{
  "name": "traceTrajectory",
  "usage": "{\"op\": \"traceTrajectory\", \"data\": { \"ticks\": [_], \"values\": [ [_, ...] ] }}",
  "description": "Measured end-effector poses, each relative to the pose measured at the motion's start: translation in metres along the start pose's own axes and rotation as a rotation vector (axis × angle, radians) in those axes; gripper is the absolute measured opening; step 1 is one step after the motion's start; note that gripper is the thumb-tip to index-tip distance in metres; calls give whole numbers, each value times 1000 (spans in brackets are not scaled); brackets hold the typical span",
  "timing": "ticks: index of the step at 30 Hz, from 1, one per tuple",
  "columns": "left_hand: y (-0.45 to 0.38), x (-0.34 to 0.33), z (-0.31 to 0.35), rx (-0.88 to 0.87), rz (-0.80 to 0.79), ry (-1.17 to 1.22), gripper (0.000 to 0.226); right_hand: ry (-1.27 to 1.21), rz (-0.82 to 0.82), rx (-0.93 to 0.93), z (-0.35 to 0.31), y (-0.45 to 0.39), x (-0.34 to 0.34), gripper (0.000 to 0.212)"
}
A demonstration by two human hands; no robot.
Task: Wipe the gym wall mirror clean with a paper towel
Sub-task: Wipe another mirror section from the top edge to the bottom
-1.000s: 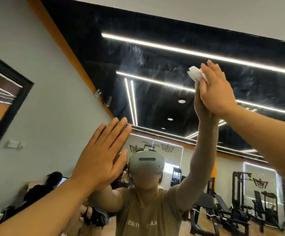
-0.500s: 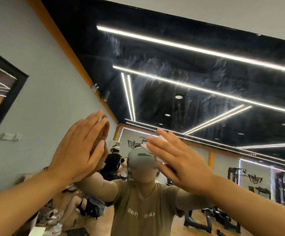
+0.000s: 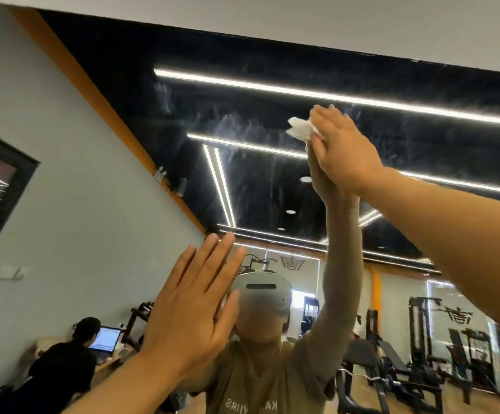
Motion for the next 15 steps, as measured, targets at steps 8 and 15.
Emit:
{"op": "traceTrajectory", "data": {
  "ticks": [8,15],
  "values": [
    [0,-2,-4,-25,29,-32,64,-84,52,46,-24,26,-9,48],
    [0,-1,-3,-45,55,-26,63,-100,-120,390,-101,160,-35,48]
  ]
}}
Point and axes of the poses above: each hand's wrist, its own y-axis away from the middle knuckle, its own x-axis out of the back of the hand, z = x × y, the point moved 4 cm from there along -y, towards the middle knuckle, and after that the axes turned 11 degrees about x, right-handed, at the moved point
